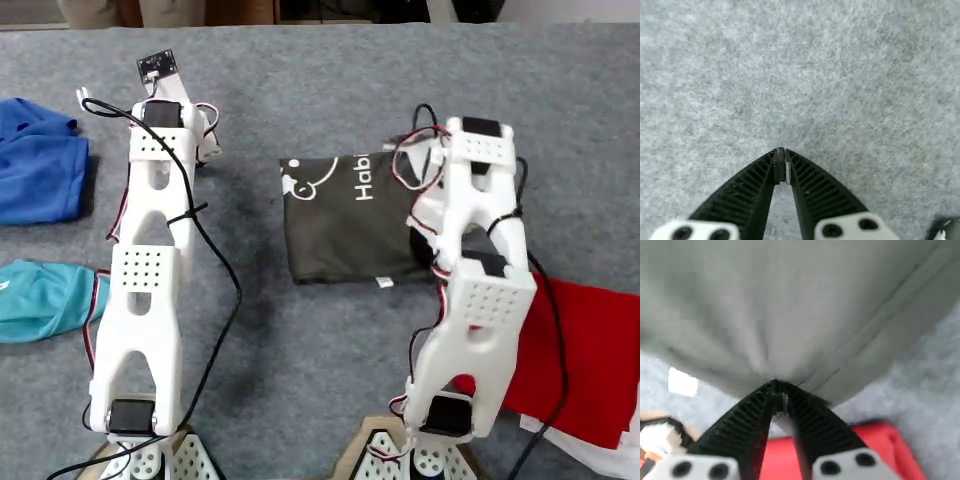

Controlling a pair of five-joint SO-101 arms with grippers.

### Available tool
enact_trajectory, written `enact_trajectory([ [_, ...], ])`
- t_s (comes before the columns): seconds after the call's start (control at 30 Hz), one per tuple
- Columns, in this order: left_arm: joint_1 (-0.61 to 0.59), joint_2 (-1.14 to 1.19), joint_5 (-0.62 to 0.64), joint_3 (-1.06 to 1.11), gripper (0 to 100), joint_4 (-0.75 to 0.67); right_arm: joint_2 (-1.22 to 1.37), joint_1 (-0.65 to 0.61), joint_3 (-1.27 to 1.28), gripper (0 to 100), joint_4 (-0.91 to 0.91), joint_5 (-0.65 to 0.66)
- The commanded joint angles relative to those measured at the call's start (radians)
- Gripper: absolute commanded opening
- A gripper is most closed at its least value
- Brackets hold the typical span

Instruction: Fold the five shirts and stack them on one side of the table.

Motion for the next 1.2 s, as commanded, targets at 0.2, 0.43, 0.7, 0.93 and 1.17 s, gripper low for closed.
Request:
enact_trajectory([
  [0.2, 0.118, -0.048, -0.003, -0.153, 2, 0.006, -0.053, -0.074, -0.286, 0.5, 0.097, -0.049],
  [0.43, 0.331, -0.160, -0.011, -0.203, 2, 0.084, -0.232, -0.048, -0.317, 0.5, 0.092, -0.048],
  [0.7, 0.362, -0.101, -0.003, -0.025, 2, -0.014, -0.200, -0.039, -0.384, 0.5, 0.075, -0.110],
  [0.93, 0.358, -0.027, -0.003, -0.003, 2, -0.032, -0.306, 0.001, -0.291, 0.5, 0.095, -0.107],
  [1.17, 0.353, 0.004, -0.003, -0.014, 2, -0.038, -0.360, -0.068, -0.016, 0.5, 0.000, -0.109],
])
